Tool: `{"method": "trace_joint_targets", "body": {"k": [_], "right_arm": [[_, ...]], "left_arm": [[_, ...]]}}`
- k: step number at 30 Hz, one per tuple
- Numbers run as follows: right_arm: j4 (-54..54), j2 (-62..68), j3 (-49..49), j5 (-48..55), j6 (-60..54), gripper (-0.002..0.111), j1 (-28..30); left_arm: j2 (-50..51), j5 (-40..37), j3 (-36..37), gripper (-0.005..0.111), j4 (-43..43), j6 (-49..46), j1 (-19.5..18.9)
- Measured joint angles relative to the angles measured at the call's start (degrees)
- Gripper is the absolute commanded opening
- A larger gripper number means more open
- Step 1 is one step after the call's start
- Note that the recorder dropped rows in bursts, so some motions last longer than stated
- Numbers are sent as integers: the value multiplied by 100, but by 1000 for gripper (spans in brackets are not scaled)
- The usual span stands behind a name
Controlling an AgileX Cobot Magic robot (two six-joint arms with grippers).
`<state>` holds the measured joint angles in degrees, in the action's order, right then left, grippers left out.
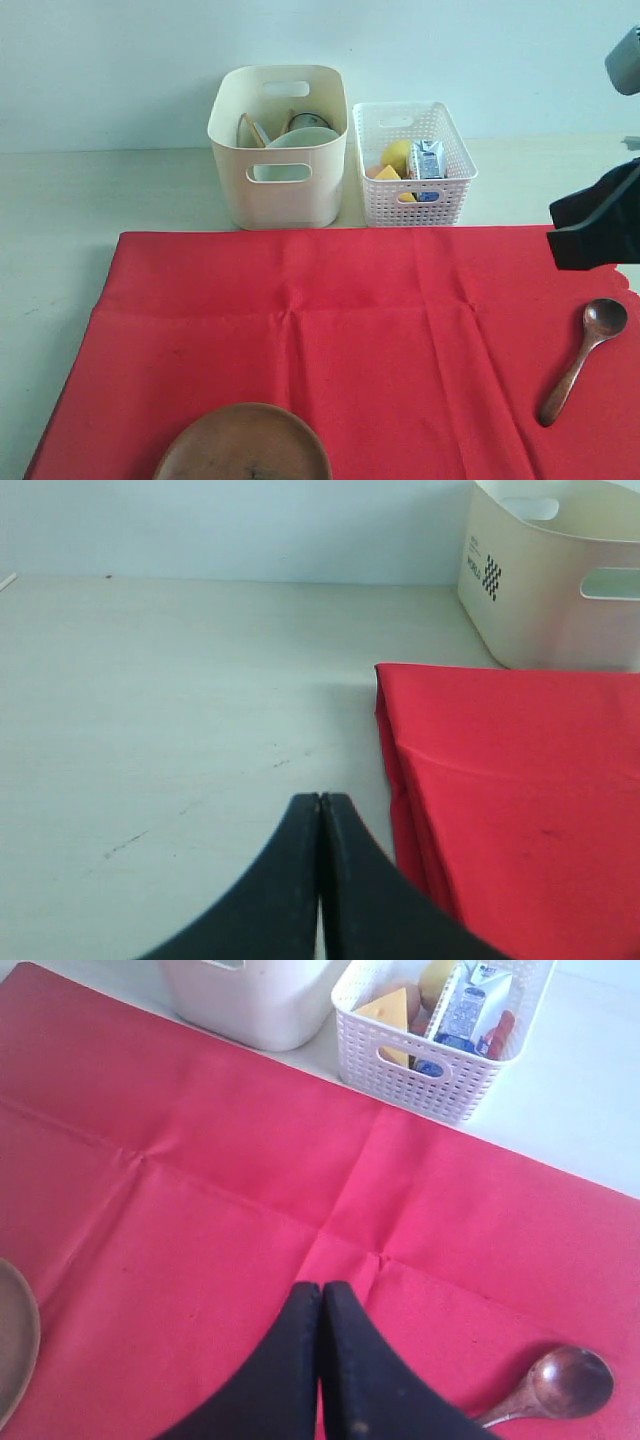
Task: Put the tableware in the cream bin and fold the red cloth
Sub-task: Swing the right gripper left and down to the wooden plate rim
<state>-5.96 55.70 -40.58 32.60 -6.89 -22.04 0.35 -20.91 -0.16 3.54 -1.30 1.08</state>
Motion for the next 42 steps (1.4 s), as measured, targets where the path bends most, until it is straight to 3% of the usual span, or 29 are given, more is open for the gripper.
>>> {"method": "trace_joint_targets", "body": {"k": [10,19,24,33,42], "right_arm": [[0,1198,-89,-208,0,2,0],[-305,2309,-634,256,-36,30,0],[-1298,2688,-745,525,-1119,40,0],[-3803,3206,-745,1255,-3789,40,0],[-4404,3684,-789,1431,-4586,40,-43]], "left_arm": [[0,0,0,0,0,0,0],[0,0,0,0,0,0,0],[0,0,0,0,0,0,0],[0,0,0,0,0,0,0],[0,0,0,0,0,0,0]]}}
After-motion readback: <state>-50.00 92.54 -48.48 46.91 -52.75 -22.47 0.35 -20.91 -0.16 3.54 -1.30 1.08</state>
